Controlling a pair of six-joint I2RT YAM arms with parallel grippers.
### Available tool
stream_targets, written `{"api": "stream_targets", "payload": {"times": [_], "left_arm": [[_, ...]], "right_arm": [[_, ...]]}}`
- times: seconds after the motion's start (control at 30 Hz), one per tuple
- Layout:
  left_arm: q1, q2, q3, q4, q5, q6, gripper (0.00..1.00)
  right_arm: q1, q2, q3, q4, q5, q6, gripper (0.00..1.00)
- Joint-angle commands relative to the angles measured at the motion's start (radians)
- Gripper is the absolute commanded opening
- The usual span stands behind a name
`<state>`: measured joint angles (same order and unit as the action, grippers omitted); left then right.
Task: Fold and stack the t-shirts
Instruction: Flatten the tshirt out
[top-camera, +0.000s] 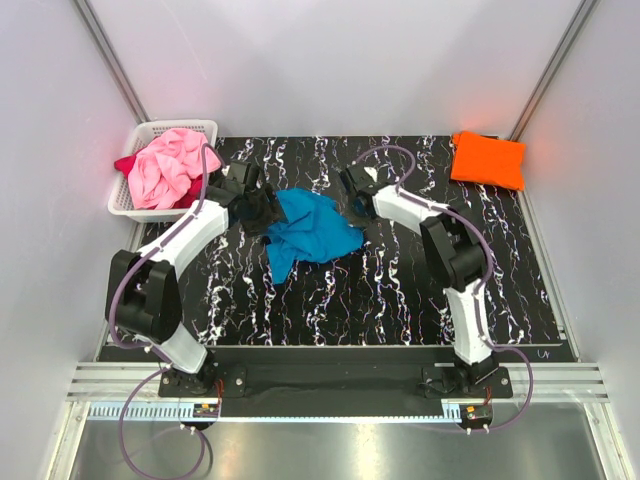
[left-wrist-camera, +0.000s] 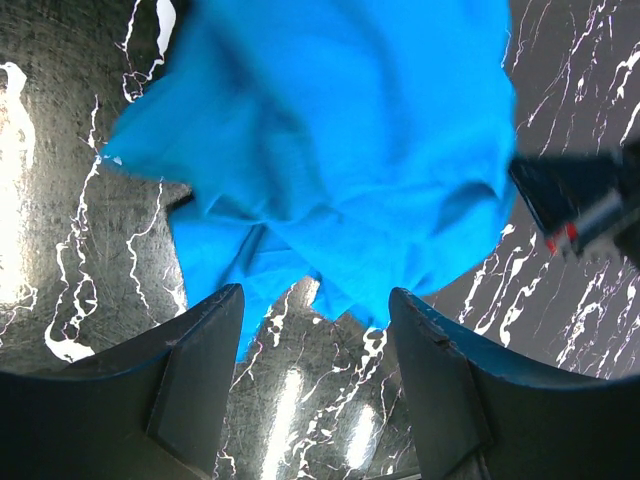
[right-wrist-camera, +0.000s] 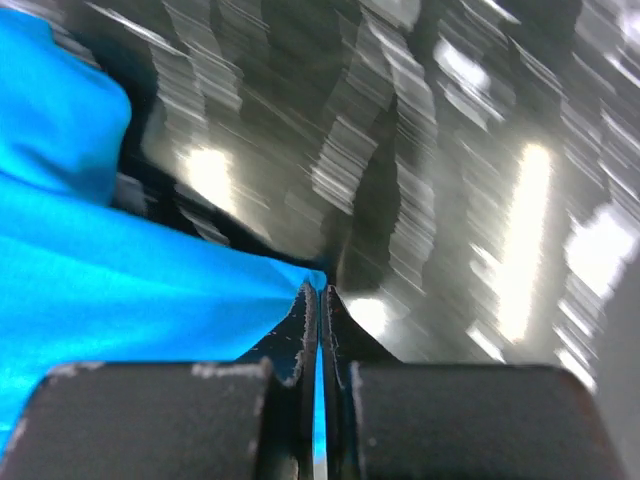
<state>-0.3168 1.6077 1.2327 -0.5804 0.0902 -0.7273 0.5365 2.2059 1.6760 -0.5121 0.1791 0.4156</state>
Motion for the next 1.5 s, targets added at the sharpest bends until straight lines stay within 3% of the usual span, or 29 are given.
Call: {"api": "stream_targets", "payload": {"times": [0.0, 0.43, 0.6, 0.77, 1.1, 1.47], "left_arm": [[0.007, -0.055, -0.015, 0.028, -0.004, 0.005, 0.65], [0.002, -0.031, -0.035, 0.071, 0.025, 0.006, 0.65], [-0.018, 0.058, 0.077, 0.096, 0.052, -0.001, 0.65], [-0.03, 0.181, 0.215, 0.096, 0.094, 0.006, 0.65], [-0.133, 0.537, 0.666, 0.087, 0.206, 0.065, 0.65], [-0.237, 0.62, 0.694, 0.07, 0.171, 0.085, 0.66]], "right_arm": [[-0.007, -0.142, -0.126, -0.134, 0.227, 0.055, 0.0], [0.016, -0.566, -0.421, -0.212, 0.283, 0.179, 0.0], [0.046, -0.681, -0.518, -0.226, 0.237, 0.213, 0.0], [0.082, -0.713, -0.571, -0.278, 0.224, 0.262, 0.0], [0.105, -0.745, -0.682, -0.345, 0.22, 0.394, 0.0], [0.105, -0.723, -0.676, -0.405, 0.29, 0.431, 0.0]]}}
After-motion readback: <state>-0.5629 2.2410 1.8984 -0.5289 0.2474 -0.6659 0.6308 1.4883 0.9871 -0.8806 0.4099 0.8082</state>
